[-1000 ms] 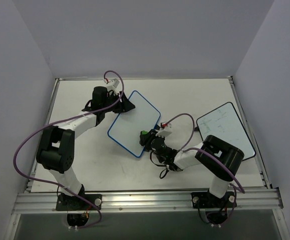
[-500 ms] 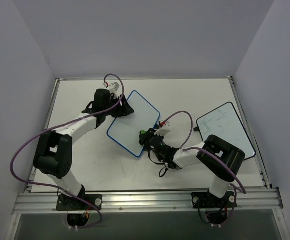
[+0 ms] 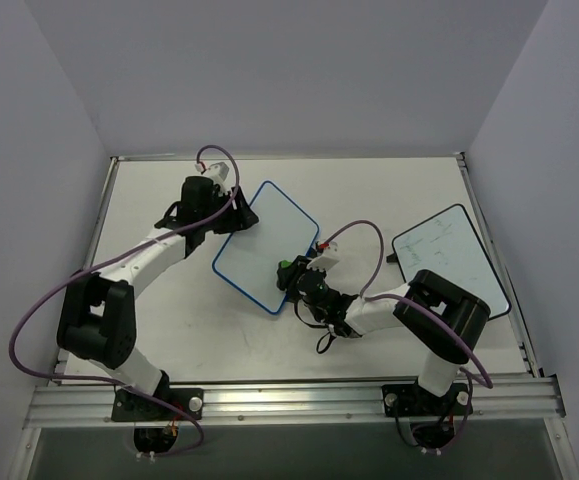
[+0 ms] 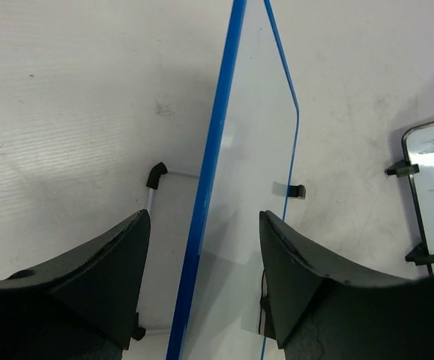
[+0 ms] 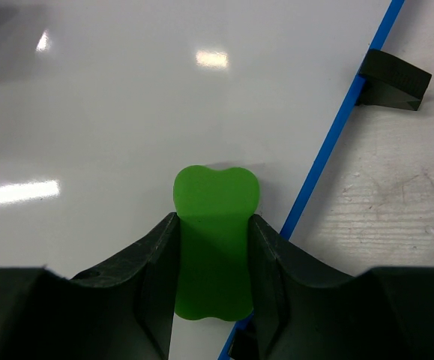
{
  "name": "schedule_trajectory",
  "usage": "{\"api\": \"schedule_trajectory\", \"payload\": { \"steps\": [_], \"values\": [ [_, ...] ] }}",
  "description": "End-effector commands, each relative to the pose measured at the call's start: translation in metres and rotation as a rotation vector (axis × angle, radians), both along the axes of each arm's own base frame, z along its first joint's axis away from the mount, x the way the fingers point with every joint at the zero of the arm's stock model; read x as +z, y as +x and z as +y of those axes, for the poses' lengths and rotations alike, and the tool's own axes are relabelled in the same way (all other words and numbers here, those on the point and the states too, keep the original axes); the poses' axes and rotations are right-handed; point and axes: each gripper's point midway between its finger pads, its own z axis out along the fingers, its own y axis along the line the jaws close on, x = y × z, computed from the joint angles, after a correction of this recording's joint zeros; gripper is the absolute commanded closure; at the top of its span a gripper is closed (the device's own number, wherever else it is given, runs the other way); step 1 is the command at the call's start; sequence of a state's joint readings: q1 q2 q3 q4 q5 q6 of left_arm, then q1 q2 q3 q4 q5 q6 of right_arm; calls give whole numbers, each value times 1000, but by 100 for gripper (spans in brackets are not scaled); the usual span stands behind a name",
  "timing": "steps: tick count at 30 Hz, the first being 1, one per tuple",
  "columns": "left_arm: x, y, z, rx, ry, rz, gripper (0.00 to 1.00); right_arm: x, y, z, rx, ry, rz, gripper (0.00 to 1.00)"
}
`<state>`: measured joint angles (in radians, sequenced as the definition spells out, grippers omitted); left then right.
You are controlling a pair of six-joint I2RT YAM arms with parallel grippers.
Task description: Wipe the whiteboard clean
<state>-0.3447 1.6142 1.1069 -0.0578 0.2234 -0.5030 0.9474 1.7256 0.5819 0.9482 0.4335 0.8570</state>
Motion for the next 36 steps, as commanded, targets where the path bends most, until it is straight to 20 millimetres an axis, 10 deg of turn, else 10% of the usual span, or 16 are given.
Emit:
{"api": "schedule_trajectory", "payload": {
  "steps": [1,19,31,36],
  "values": [
    [30,9,22,103,49,-74,32,-33,-26,5,117,-101,115,100],
    [82,-5,85,384,90,-171,29,-27,-29,6,129,-101,108,100],
    [121,-44,96,381,65,-207,26,40,-10,11,114,-100,28,100],
    [130,-64,87,292,51,-192,26,64,12,-25,28,-188,30,100]
  ]
}}
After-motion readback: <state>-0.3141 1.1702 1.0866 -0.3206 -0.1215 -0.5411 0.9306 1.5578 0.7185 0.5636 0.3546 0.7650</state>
